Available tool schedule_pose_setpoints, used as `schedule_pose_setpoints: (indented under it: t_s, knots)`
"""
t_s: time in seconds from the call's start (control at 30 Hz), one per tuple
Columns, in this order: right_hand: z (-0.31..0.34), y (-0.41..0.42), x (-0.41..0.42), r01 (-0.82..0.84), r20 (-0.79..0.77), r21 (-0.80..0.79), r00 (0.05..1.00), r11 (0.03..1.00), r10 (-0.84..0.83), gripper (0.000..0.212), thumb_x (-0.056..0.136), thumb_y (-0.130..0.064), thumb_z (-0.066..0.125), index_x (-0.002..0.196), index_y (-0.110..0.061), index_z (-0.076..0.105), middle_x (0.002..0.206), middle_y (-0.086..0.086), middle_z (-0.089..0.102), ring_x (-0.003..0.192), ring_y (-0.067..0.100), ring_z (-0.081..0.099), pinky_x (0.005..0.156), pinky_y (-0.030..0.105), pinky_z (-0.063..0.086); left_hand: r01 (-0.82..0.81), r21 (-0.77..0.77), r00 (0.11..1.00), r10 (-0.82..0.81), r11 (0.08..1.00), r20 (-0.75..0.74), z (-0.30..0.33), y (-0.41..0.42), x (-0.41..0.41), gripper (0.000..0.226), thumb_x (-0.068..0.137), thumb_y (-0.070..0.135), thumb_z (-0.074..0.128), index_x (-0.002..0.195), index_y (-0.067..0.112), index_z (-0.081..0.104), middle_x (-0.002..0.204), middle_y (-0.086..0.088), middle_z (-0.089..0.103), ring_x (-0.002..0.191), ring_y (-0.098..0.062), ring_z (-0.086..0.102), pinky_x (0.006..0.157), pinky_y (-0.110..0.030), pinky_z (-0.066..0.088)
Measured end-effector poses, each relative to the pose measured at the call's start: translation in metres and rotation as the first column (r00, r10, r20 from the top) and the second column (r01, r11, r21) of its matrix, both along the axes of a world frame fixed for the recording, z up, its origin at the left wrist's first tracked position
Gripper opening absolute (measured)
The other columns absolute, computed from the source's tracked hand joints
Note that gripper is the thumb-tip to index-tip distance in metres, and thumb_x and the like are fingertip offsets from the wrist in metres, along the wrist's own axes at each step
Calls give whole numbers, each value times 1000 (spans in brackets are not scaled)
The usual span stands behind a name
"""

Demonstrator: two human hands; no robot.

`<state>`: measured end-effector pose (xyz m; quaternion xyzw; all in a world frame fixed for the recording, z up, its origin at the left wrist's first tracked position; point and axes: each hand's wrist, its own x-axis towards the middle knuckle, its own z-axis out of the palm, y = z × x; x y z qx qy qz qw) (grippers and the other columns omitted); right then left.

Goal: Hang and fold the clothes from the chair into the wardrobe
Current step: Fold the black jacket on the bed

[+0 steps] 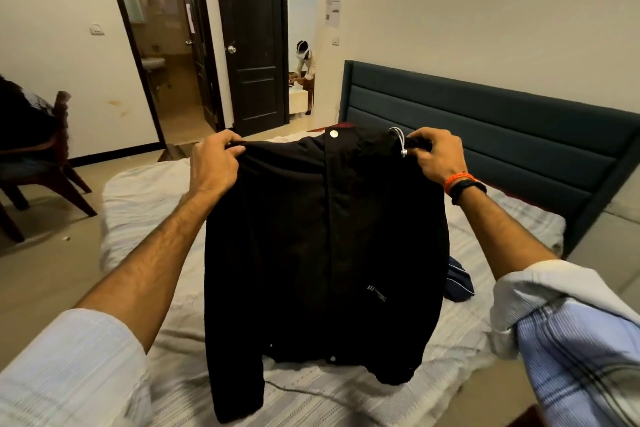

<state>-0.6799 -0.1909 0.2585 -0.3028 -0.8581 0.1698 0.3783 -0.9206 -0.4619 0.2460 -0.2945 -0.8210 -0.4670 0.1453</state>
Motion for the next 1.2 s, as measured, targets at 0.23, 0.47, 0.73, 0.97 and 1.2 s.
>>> schedule_pose_setpoints:
  t_s: [0.23,0.47,0.73,0.97,1.2]
  knots:
    - [-5,-8,30,42,-82,-23,996,999,-44,20,86,-3,69,105,-8,74,103,8,73,95,16,64,91,25,48,97,38,989,-101,995,109,-3,14,6,17,99,18,56,110,18,69,112,-6,67,106,-20,57,88,-31,46]
    - [-11,-13,47,89,-104,-48,990,995,-94,21,87,-3,68,107,-7,74,104,9,73,93,12,62,90,22,46,121,56,988,-126,991,89,-5,23,17,20,100,16,54,114,14,68,111,-8,67,99,-17,55,81,-28,41]
    - [-11,-18,50,111,-95,-60,989,992,-117,21,89,-4,67,108,-7,73,105,9,73,96,15,63,91,22,46,159,82,977,-169,984,133,-2,26,16,19,100,15,53,113,15,67,115,-6,65,104,-15,54,85,-28,41]
    - [-10,-29,62,2,-164,-46,986,999,-9,21,88,-5,66,106,-13,74,98,-1,71,95,14,66,89,22,51,204,166,972,-220,965,81,-5,12,11,19,100,11,52,109,14,68,107,-2,66,105,-17,58,86,-25,42]
    - [-14,-49,57,-96,-405,-67,912,993,61,27,84,1,68,102,-18,72,95,-5,72,92,5,69,92,28,55,190,336,977,-210,923,24,-2,5,12,19,98,9,51,105,11,69,98,0,65,96,-13,59,72,-5,41]
